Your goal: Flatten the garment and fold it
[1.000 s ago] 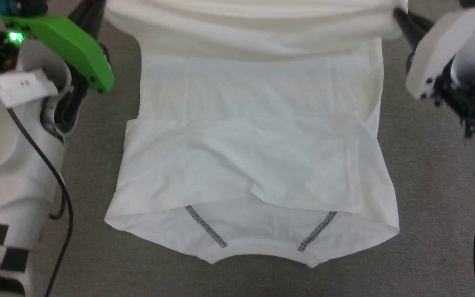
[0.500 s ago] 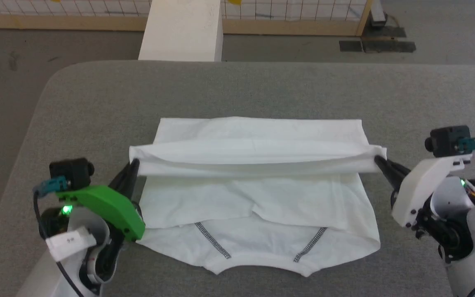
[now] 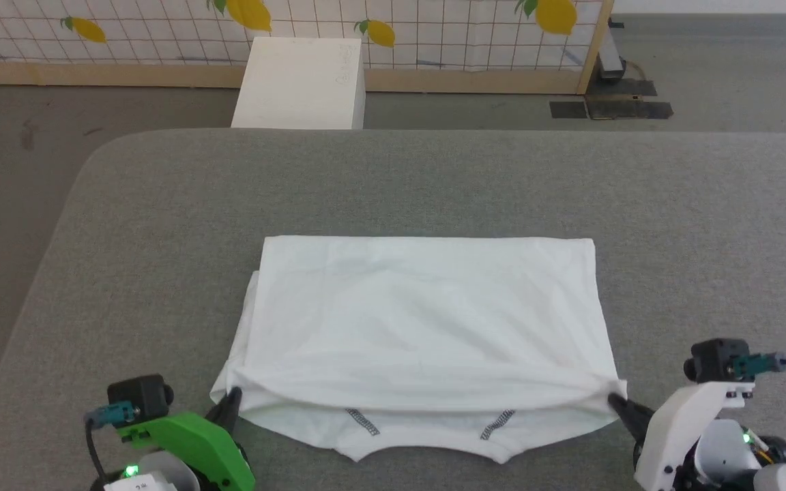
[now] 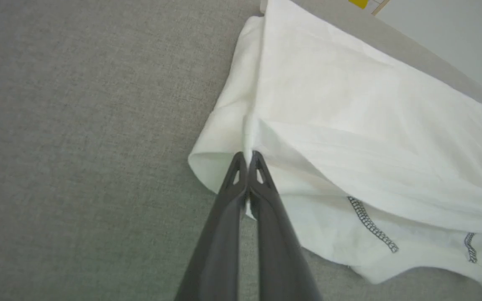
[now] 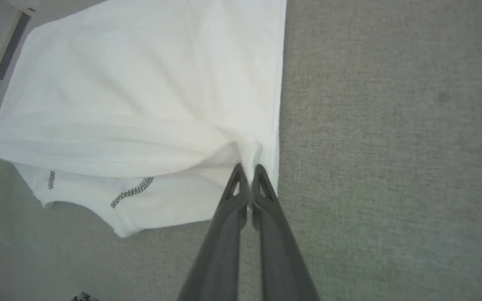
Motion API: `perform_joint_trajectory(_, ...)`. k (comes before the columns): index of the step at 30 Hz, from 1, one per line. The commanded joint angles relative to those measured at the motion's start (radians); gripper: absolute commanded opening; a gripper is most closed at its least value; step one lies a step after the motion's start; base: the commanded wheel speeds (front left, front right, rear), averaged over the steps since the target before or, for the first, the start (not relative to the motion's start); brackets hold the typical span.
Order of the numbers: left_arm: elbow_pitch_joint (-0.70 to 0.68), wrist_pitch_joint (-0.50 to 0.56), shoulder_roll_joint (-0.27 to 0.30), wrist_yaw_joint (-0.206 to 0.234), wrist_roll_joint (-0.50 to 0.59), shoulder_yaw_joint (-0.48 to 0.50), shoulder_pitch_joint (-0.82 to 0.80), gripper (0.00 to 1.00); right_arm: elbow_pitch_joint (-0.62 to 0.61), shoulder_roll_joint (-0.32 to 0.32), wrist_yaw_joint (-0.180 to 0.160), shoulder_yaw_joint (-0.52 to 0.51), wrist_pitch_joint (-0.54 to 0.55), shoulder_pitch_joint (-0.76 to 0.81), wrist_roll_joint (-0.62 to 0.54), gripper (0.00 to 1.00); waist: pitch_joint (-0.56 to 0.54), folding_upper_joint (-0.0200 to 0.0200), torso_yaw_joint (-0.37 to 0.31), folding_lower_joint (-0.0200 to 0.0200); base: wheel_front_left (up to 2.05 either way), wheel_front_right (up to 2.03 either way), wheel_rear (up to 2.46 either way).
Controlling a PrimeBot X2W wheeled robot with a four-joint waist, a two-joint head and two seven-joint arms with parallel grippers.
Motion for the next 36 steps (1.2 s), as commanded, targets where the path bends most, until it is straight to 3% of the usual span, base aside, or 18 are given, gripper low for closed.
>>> perform_joint_trajectory(1,0.020,0.016,-0.004,0.008,-0.014,-0.009,0.022,0.00,0.006,0.003,-0.001,0.006,0.010,0.021,-0.016,0.00,-0.001,0.0000,-0.002,0.0001,0.00,0.00,0.00)
perform_joint_trajectory(3,0.042,0.043,-0.011,0.013,-0.029,-0.016,0.031,0.03,0.017,0.005,-0.001,0.011,0.030,0.040,-0.024,0.00,-0.002,0.0000,-0.003,0.0001,0.00,0.00,0.00)
perform_joint_trajectory(4,0.050,0.054,-0.012,0.018,-0.033,-0.018,0.033,0.20,0.018,0.007,-0.001,0.008,0.036,0.045,-0.025,0.04,-0.003,0.0000,-0.003,0.0001,0.00,0.00,0.00)
perform_joint_trajectory(5,0.053,0.067,-0.014,0.024,-0.043,-0.016,0.037,1.00,0.013,0.007,-0.001,0.010,0.040,0.050,-0.024,1.00,-0.004,0.0000,-0.002,0.0001,0.00,0.00,0.00)
perform_joint_trajectory(9,0.043,0.115,0.007,0.056,-0.071,0.003,0.053,1.00,-0.035,-0.004,-0.001,0.005,0.058,0.063,0.007,1.00,-0.013,0.0000,-0.001,0.0001,0.00,0.00,0.00)
perform_joint_trajectory(14,-0.039,0.129,0.072,0.129,-0.077,0.069,0.079,1.00,-0.135,-0.017,-0.001,-0.061,0.101,0.069,0.060,1.00,-0.031,0.0000,0.007,0.0001,0.00,0.00,0.00)
perform_joint_trajectory(19,-0.180,-0.041,0.121,0.182,-0.019,0.193,0.072,1.00,-0.201,-0.040,-0.001,-0.146,0.169,0.006,0.056,1.00,-0.026,0.0000,0.012,0.0001,0.00,0.00,0.00)
perform_joint_trajectory(25,-0.265,-0.293,0.121,0.136,0.137,0.210,0.030,1.00,-0.099,-0.108,-0.001,-0.098,0.275,-0.121,0.027,1.00,0.025,0.0000,0.019,0.0001,0.00,0.00,0.00)
perform_joint_trajectory(30,-0.311,-0.328,0.068,0.086,0.295,0.211,-0.013,1.00,0.012,-0.146,-0.001,-0.018,0.312,-0.213,0.051,1.00,0.071,0.0000,0.039,0.0001,0.00,0.00,0.00)
perform_joint_trajectory(36,-0.364,-0.329,-0.040,0.004,0.460,0.266,-0.006,1.00,0.134,-0.156,-0.001,0.085,0.276,-0.279,0.106,1.00,0.113,0.0000,0.060,0.0001,0.00,0.00,0.00)
